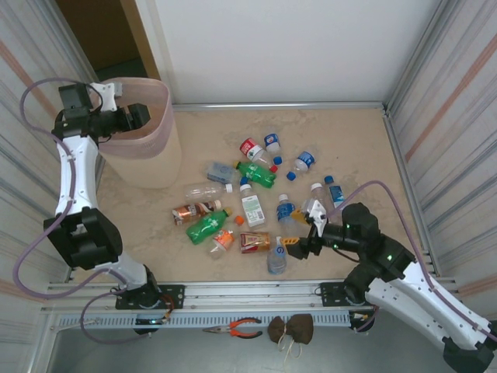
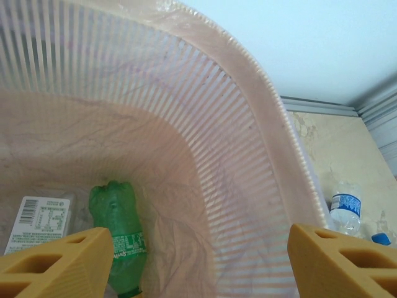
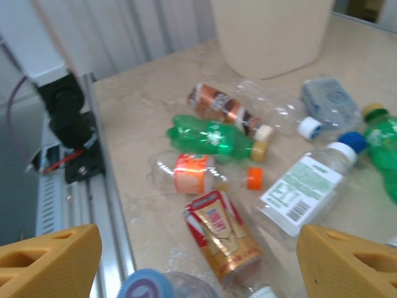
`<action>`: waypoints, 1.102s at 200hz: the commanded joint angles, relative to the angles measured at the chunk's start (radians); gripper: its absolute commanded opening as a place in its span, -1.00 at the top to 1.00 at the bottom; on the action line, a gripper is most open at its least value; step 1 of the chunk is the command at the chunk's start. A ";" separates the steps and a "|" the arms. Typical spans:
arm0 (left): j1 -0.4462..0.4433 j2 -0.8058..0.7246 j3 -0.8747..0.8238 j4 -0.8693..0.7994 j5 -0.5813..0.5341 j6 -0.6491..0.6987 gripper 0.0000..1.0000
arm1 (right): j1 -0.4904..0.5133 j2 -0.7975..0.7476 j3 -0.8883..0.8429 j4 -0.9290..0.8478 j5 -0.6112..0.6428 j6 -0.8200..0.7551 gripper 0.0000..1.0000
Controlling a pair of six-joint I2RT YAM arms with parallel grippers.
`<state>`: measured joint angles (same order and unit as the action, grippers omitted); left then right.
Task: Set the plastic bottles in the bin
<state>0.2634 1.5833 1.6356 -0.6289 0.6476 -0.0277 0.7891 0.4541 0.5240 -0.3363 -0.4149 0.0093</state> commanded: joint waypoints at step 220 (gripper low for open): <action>0.030 -0.044 -0.060 0.093 0.061 -0.055 -0.48 | 0.263 -0.059 -0.233 0.217 0.206 0.002 0.31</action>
<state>0.2871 1.5787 1.5822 -0.5667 0.6884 -0.0757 1.0424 0.3954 0.2737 -0.1249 -0.2024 0.0143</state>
